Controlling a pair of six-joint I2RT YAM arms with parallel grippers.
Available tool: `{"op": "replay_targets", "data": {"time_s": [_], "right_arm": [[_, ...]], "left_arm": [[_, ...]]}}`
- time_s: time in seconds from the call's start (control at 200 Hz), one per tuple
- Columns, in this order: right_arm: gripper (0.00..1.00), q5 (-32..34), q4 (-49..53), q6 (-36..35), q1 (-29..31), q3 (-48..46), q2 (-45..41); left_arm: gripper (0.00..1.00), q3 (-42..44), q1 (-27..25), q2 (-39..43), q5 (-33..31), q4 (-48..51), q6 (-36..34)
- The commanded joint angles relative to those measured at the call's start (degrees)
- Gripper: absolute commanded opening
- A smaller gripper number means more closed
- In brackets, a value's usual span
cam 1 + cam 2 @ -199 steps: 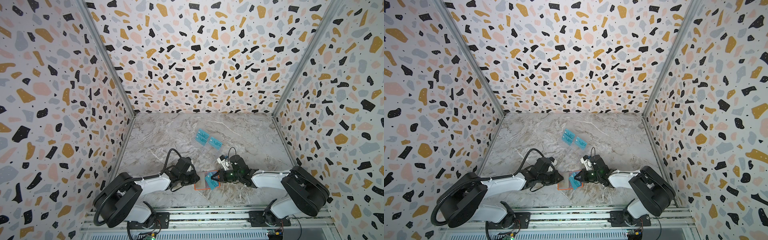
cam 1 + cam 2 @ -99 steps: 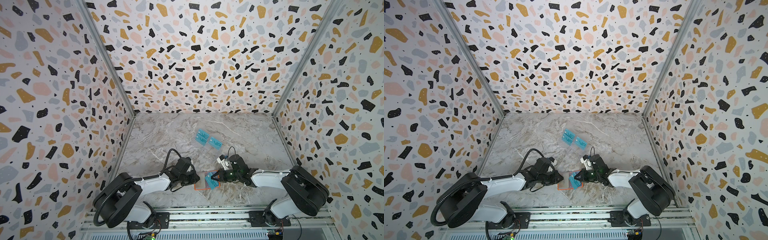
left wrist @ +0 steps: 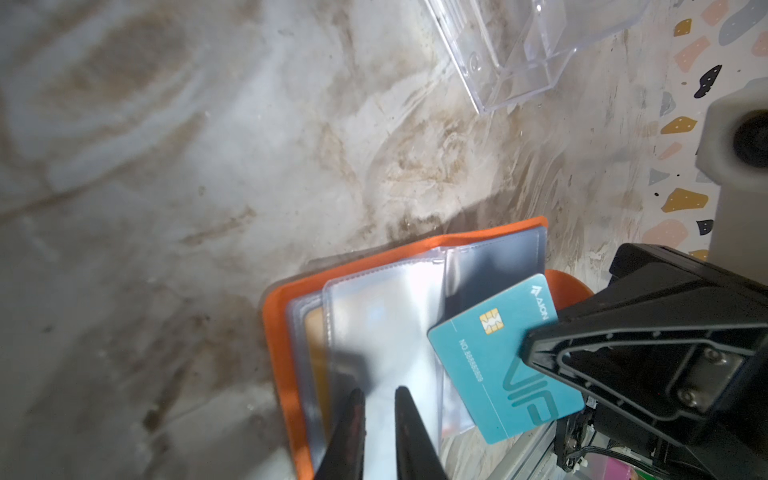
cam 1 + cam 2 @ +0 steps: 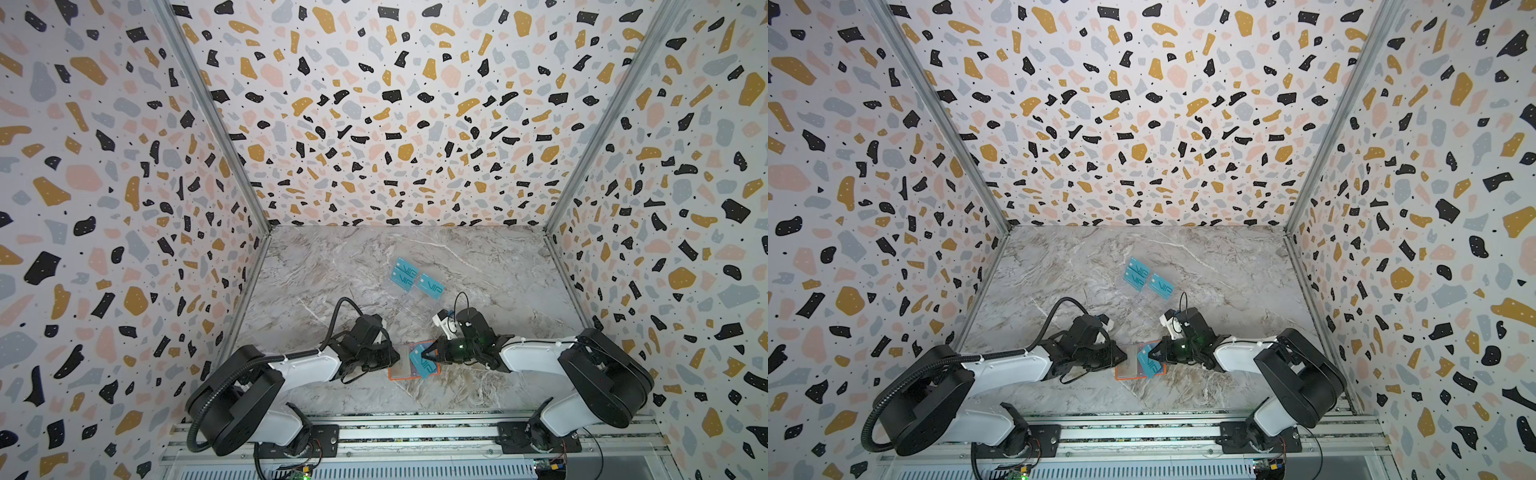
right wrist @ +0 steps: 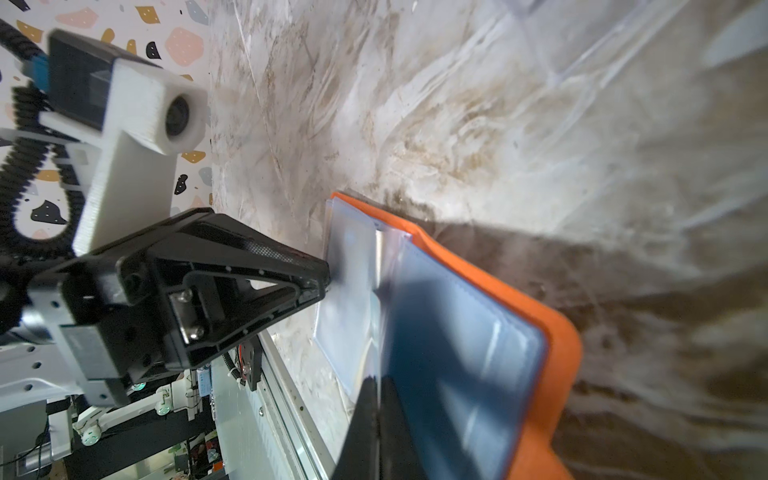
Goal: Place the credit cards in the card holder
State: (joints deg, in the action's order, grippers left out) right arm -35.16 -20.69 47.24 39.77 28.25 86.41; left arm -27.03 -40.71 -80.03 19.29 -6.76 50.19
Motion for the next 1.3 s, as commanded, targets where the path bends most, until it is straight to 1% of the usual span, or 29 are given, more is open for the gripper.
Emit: {"op": "replay_targets", "data": {"time_s": [0.0,0.576,0.846,1.016,1.296], "right_arm": [[0.0,0.01,1.26,-0.62,0.13,1.22,0.13],[0.0,2.29,4.45,-0.5,0.69,0.05,-2.87],[0.0,1.32,4.25,-0.84,1.52,1.37,-0.72],[0.0,3.63,8.73,-2.53,1.9,3.01,-0.61],[0.0,3.62,9.53,-2.86,2.07,4.09,-0.38]], "left_arm": [[0.18,2.08,0.21,-0.58,-0.76,5.27,0.08],[0.18,2.15,0.21,-0.58,-0.74,5.34,0.08],[0.18,2.15,0.19,-0.52,-0.66,5.4,0.08],[0.19,2.07,0.19,-0.36,-0.75,5.52,0.08],[0.19,2.07,0.24,0.0,-0.75,5.8,0.12]]}}
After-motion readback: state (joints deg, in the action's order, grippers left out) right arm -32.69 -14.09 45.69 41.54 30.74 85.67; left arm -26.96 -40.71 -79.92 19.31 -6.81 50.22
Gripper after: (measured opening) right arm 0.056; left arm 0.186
